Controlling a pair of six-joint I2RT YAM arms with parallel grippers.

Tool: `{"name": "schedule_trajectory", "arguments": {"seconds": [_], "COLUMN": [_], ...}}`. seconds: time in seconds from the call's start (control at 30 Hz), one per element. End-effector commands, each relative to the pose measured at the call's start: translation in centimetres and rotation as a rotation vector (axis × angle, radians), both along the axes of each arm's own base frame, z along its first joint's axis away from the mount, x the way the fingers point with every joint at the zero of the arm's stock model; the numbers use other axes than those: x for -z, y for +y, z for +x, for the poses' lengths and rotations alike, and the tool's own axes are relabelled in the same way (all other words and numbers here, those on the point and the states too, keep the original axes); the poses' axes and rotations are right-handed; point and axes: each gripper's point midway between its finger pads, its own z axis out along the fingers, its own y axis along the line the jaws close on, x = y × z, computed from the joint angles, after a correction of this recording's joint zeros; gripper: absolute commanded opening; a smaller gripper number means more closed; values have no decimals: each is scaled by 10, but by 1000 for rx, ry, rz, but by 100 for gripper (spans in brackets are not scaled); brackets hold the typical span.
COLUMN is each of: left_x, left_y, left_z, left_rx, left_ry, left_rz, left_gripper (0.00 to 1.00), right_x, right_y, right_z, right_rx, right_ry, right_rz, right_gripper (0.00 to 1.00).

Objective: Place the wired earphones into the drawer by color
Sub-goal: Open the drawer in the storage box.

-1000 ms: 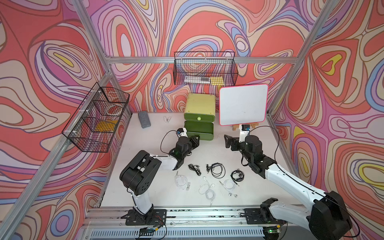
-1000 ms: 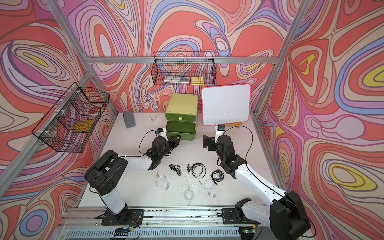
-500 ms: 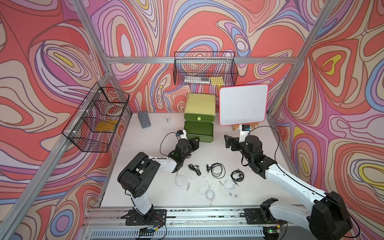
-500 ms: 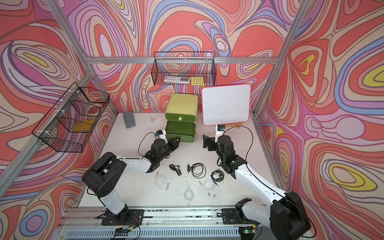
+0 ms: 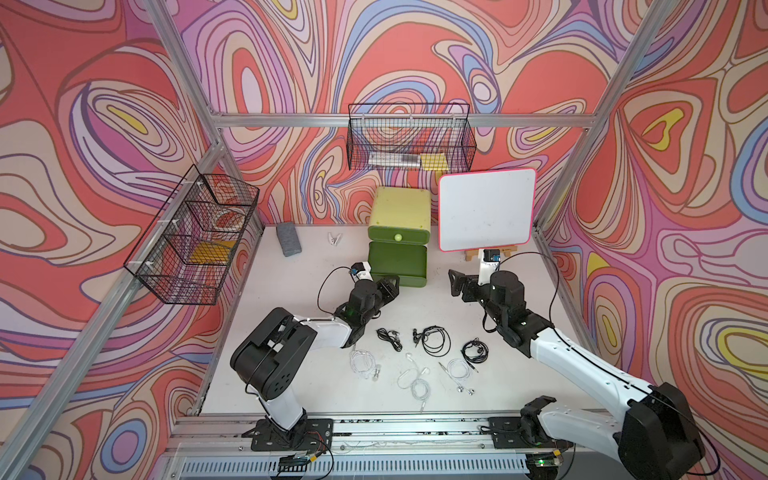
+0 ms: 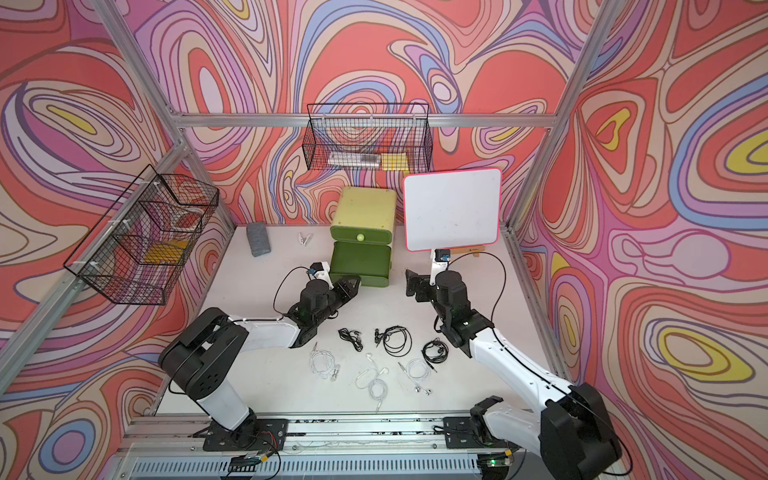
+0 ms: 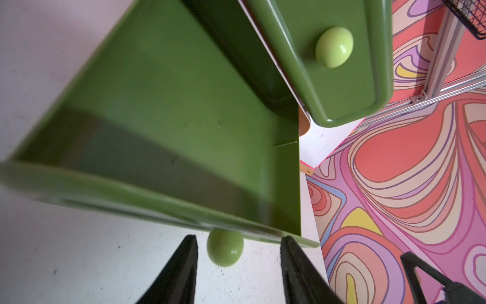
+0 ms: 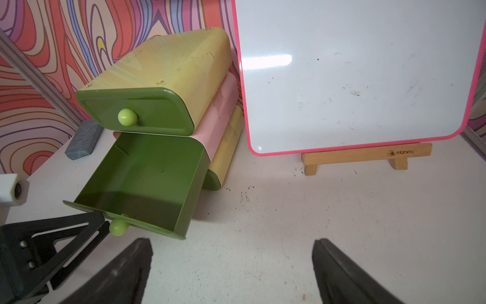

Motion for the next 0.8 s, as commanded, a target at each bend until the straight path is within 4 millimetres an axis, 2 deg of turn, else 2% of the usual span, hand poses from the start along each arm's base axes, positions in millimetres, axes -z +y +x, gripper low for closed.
{"name": "schedule_trajectory", "arguments": {"seconds": [0.0, 0.27, 0.47, 0.57, 0.77], "left_x": [-8, -16, -27, -31, -26], "left_y": [9, 47, 77, 90, 117], "left_z": [-6, -36, -63, -75, -97], "left_rx": [-10, -29, -24, -11, -13], "left_ry": [-11, 14, 11, 3, -19], "left_rz": [73, 304, 467, 552, 684], "left_gripper": [57, 79, 95, 99, 99], "right_x": [-4, 2, 24, 37, 55], "right_y": [-4, 1, 15, 24, 36], "right_z": [-1, 0, 3, 0, -18], "right_rx": [12, -8, -67, -108, -152], "right_ry": [-20, -1, 85, 165, 315], "right_rz": [5, 7, 9, 25, 105], "right_gripper": [97, 97, 95, 93, 89]}}
